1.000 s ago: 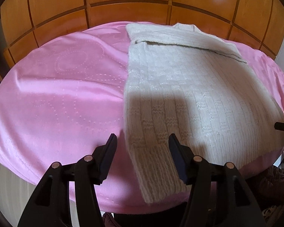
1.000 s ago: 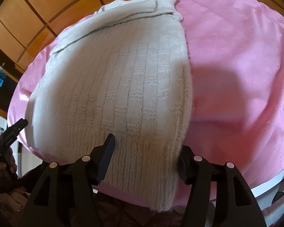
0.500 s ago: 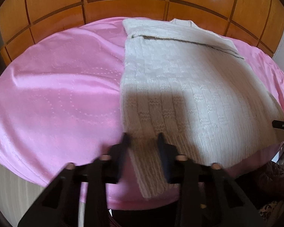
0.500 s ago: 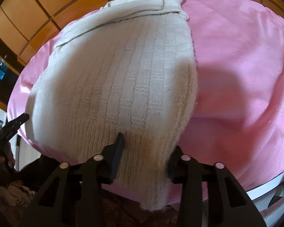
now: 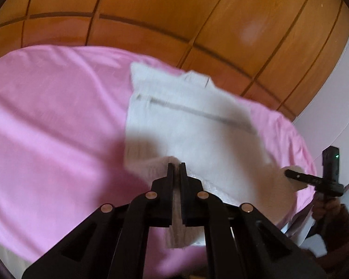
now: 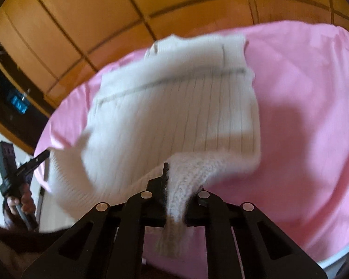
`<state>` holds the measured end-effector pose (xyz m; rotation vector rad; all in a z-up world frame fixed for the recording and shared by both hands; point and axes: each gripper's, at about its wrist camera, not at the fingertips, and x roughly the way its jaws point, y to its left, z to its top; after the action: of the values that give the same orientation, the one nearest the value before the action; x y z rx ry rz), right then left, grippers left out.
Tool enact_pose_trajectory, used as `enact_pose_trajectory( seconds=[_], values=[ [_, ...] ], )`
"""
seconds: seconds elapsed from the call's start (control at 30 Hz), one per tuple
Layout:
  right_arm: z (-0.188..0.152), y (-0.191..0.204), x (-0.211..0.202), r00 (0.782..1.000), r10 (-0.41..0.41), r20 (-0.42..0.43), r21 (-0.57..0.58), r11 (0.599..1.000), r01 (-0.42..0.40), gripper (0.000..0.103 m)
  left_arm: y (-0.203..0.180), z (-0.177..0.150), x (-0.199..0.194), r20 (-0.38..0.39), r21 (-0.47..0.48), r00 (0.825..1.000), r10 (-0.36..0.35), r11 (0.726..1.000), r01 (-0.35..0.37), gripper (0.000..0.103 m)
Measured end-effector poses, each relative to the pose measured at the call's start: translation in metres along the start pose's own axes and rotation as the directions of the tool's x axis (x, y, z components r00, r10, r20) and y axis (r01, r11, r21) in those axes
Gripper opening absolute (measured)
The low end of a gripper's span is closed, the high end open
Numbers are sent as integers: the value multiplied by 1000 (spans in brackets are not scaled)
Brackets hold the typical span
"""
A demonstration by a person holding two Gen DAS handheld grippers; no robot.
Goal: Fold small clothes
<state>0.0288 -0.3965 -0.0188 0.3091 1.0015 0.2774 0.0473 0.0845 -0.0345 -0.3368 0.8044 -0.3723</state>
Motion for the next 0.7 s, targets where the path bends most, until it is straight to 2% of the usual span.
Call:
enact_pose_trajectory(
  seconds=[0.1, 0.17, 0.23, 0.27, 0.33, 0.37, 0.4, 0.43, 0.47, 0.5, 0.57, 0.6, 0.7],
  values=[
    [36, -6, 16, 999, -9, 34, 34, 999, 8, 7, -1, 33, 23, 8, 1, 1000, 1, 1000, -1, 4],
    [59, -13, 33, 999, -22, 28, 65, 998, 20, 7, 3, 56, 46, -7, -19, 1000, 6, 1000, -6, 4],
    [77, -20, 54, 999, -37, 11, 109, 993, 36, 7, 10, 76, 68, -19, -45, 999, 43, 998, -44, 4],
    [83, -26, 61, 999, -41, 8, 127, 991, 39, 7, 15, 86, 81, -32, -62, 998, 57, 996, -59, 5],
    [95, -35, 74, 999, -38, 12, 161, 986, 36, 7, 25, 96, 95, -53, -100, 996, 77, 992, -82, 15],
    [101, -38, 77, 999, -27, 24, 176, 984, 22, 13, 35, 100, 100, -47, -155, 994, 103, 982, -109, 25],
    [103, -40, 76, 999, -25, 33, 187, 982, 18, 30, 42, 101, 99, -33, -187, 996, 86, 978, -91, 31],
    [104, -43, 71, 999, 0, 51, 201, 979, -10, 41, 48, 100, 98, -23, -204, 997, 74, 976, -77, 43],
    [103, -46, 63, 996, 26, 88, 214, 976, -44, 58, 53, 98, 95, -14, -222, 997, 77, 972, -78, 50],
    [100, -49, 54, 993, 26, 115, 212, 976, -50, 64, 58, 94, 92, -12, -231, 997, 78, 970, -79, 50],
    [94, -52, 44, 992, 24, 123, 198, 979, -48, 66, 63, 83, 86, -14, -216, 999, 40, 975, -42, 52],
    [85, -57, 38, 993, 7, 118, 195, 980, -30, 69, 64, 74, 85, -24, -200, 999, 29, 979, -33, 53],
    [61, -66, 33, 994, -57, 94, 174, 984, 40, 71, 62, 55, 90, -89, -135, 996, -23, 991, 11, 60]
  ],
)
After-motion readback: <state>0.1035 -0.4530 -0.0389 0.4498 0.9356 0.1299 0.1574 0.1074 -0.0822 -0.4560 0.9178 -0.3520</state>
